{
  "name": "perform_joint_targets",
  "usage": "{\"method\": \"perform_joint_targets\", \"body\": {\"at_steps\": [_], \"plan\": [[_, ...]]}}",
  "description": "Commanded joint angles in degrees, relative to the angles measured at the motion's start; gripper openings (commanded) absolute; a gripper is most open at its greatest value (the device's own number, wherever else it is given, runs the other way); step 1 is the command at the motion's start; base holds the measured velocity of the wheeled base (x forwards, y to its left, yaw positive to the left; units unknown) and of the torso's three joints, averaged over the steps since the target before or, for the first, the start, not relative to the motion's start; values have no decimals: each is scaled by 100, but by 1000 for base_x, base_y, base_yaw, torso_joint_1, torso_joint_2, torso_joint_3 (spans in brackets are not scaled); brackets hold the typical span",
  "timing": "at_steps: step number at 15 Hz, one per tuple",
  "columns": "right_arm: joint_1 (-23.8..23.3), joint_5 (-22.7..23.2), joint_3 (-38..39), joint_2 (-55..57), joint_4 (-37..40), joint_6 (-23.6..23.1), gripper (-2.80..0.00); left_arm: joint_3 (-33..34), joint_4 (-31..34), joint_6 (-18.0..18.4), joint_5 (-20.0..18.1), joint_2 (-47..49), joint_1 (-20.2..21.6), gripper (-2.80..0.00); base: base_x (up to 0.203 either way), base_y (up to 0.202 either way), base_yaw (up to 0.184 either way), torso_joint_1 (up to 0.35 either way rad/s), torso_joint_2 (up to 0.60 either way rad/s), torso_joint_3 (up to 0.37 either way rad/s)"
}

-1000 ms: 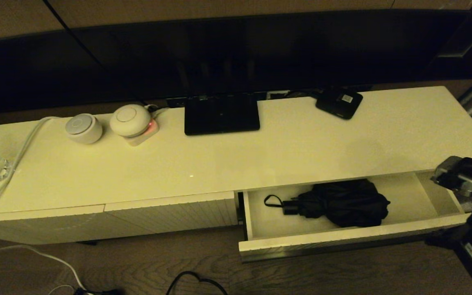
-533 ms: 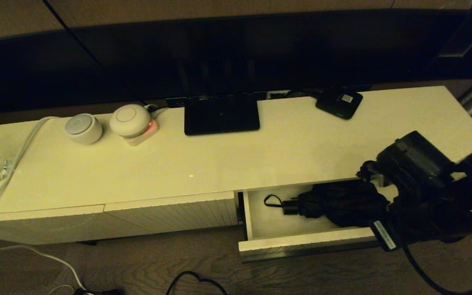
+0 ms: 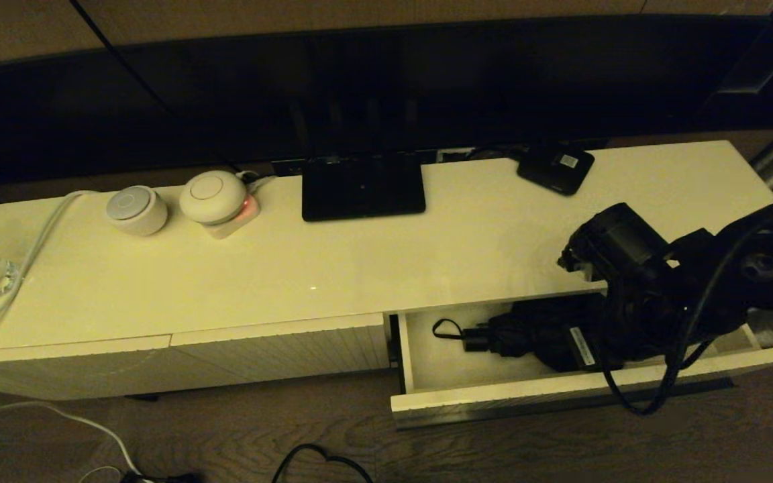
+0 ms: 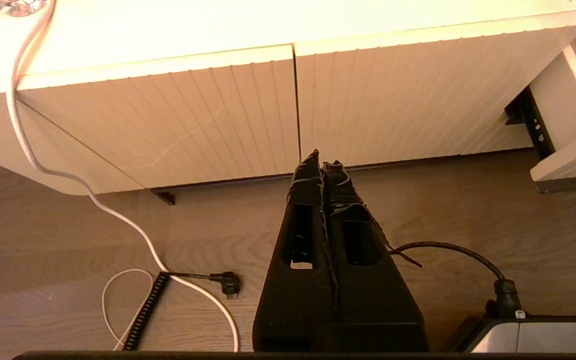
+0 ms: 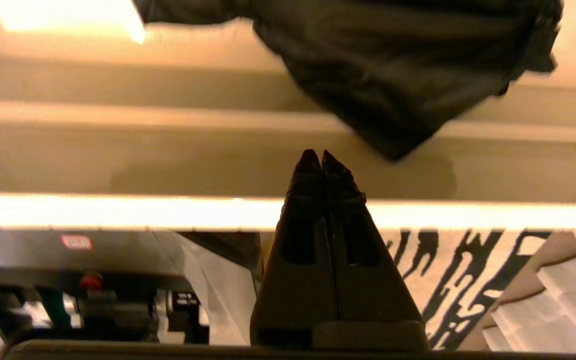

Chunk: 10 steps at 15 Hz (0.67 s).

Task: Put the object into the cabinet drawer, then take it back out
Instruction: Open the drawer

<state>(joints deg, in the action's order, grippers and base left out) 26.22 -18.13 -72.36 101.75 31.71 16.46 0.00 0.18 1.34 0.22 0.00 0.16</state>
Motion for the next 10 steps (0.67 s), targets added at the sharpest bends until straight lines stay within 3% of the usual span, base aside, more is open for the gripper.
{"method": "perform_joint_targets", "body": {"at_steps": [1, 10], "plan": [[-151, -1, -84, 194, -117, 7, -280, 18, -1, -2, 4, 0, 2, -280, 0, 0, 0, 0, 0, 0], [-293, 20, -50, 504, -683, 7, -280, 18, -1, -2, 4, 0, 2, -280, 0, 0, 0, 0, 0, 0]]}}
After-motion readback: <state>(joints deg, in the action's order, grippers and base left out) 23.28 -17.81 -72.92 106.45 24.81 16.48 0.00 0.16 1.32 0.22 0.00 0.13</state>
